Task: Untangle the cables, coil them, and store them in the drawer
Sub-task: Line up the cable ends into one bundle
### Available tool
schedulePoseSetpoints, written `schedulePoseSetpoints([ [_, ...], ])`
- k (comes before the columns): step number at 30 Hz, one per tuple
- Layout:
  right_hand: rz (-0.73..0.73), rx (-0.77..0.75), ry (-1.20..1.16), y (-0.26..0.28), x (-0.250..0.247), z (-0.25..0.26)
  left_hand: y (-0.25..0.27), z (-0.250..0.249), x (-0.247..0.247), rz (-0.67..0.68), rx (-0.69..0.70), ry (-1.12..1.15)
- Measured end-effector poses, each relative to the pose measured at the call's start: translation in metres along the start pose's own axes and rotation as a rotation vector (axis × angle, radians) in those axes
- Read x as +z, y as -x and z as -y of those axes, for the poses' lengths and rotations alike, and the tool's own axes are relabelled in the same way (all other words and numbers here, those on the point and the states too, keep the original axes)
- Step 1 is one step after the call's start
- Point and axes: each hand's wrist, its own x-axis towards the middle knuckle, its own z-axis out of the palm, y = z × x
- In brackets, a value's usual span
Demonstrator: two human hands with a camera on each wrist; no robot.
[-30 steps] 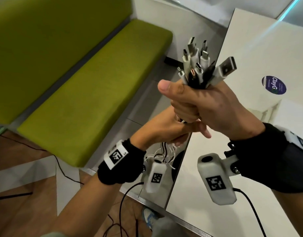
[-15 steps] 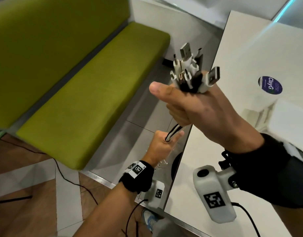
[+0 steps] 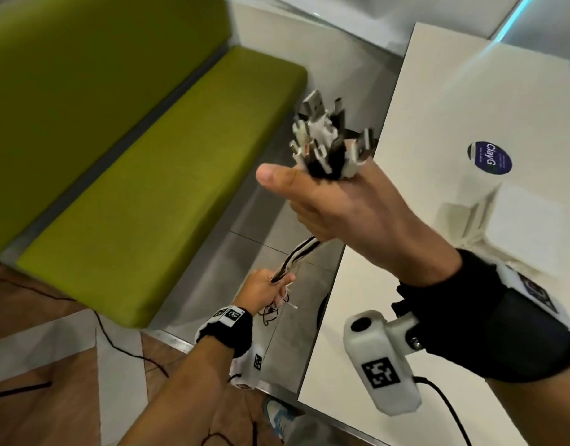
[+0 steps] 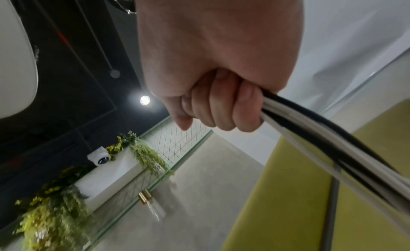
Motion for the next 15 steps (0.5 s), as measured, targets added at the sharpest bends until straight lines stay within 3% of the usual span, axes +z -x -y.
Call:
schedulePoseSetpoints([
  [6, -0.016, 0.016, 0.062, -0.001, 0.001, -0.005, -0.006, -0.019, -0.019, 0.084, 0.029, -0.176],
  [10, -0.012, -0.024, 0.065, 0.004, -0.007, -0.006, 0.006, -0.035, -0.069, 0.387, 0.038, -0.376],
  [12, -0.014, -0.008, 0.078, 0.006, -0.006, -0.009, 0.017, -0.056, -0.104, 0.455, 0.036, -0.411],
  [15, -0.024, 0.0, 0.074, 0.005, -0.002, -0.011, 0.05, -0.115, -0.136, 0.422, 0.22, -0.267],
])
